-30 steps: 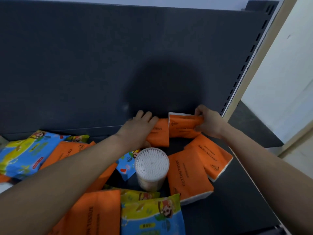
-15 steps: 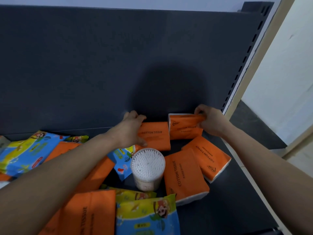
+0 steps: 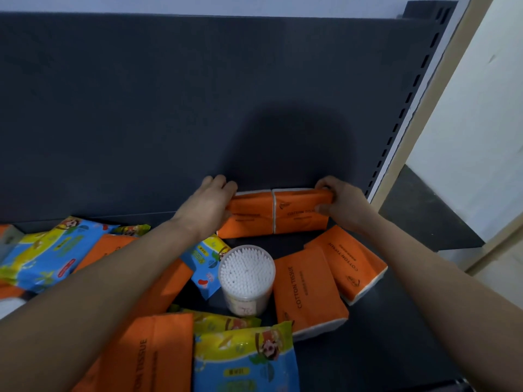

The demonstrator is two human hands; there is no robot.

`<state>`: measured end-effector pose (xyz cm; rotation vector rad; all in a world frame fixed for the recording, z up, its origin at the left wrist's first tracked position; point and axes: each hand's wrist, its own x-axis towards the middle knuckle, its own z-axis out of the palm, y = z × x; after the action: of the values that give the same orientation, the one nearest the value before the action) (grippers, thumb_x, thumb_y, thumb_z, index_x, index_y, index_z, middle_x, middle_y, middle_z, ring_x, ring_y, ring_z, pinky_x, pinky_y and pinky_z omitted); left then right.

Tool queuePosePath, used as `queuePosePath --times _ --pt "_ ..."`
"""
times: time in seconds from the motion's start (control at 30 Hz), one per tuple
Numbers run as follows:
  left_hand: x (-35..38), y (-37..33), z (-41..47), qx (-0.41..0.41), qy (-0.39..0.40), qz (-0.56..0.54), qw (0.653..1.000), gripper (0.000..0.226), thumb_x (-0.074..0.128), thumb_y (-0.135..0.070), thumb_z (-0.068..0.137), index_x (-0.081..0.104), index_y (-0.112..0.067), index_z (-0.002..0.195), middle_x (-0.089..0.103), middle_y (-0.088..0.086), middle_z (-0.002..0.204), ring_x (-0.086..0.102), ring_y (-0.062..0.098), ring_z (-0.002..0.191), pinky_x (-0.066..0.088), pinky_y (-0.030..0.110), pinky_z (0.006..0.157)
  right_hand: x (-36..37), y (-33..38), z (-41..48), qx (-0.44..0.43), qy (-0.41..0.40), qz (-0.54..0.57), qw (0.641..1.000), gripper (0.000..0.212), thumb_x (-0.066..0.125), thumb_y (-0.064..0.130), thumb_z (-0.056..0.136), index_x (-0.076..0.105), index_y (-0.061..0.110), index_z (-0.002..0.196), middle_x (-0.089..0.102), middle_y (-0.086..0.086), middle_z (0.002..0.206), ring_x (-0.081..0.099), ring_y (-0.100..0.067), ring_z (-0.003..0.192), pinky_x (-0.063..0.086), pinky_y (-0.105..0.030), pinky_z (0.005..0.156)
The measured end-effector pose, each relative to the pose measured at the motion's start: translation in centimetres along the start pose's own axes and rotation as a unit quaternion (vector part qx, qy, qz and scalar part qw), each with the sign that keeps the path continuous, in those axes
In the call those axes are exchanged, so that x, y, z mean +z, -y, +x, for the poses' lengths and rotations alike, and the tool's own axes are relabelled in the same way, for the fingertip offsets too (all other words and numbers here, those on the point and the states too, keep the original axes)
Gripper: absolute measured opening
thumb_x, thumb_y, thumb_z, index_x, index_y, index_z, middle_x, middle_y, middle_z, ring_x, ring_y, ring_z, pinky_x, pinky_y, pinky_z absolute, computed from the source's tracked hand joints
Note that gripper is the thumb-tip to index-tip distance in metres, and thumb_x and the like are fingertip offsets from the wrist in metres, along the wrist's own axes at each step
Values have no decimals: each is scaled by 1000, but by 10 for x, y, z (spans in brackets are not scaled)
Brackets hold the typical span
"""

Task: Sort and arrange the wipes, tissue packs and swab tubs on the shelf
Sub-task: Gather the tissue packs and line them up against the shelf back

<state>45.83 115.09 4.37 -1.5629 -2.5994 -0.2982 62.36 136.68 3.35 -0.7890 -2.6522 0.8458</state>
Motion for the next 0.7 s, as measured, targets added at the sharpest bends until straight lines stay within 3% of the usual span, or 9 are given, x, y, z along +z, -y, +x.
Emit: queuePosePath --times 0.17,0.37,0.53,0.7 --pt "-2 9 -9 -11 -7 1 1000 33 61 -12 84 48 -11 114 42 6 107 35 19 100 44 41 84 12 7 2 -11 -9 -18 1000 41 64 16 85 45 22 121 54 -10 107 53 -22 89 39 -27 65" --pt "-10 11 -10 -40 11 -27 999 42 64 -24 84 48 -16 122 45 4 112 37 19 107 44 43 88 14 16 -3 9 -53 -88 995 53 65 20 85 38 15 130 50 -13 118 54 -29 101 40 -30 73" --pt "-22 11 -18 -25 -14 -69 997 39 62 -21 85 49 -17 121 50 3 112 47 21 107 43 41 91 9 31 -12 -15 -113 -113 987 49 59 16 88 44 10 133 49 -13 130 48 -28 118 41 -31 89" --pt "-38 25 -41 1 -62 -97 993 32 62 -17 85 55 -15 116 55 3 105 52 19 101 43 38 90 14 72 -23 -75 -111 -104 985 42 59 16 88 52 11 129 54 -8 129 47 -23 121 36 -27 96"
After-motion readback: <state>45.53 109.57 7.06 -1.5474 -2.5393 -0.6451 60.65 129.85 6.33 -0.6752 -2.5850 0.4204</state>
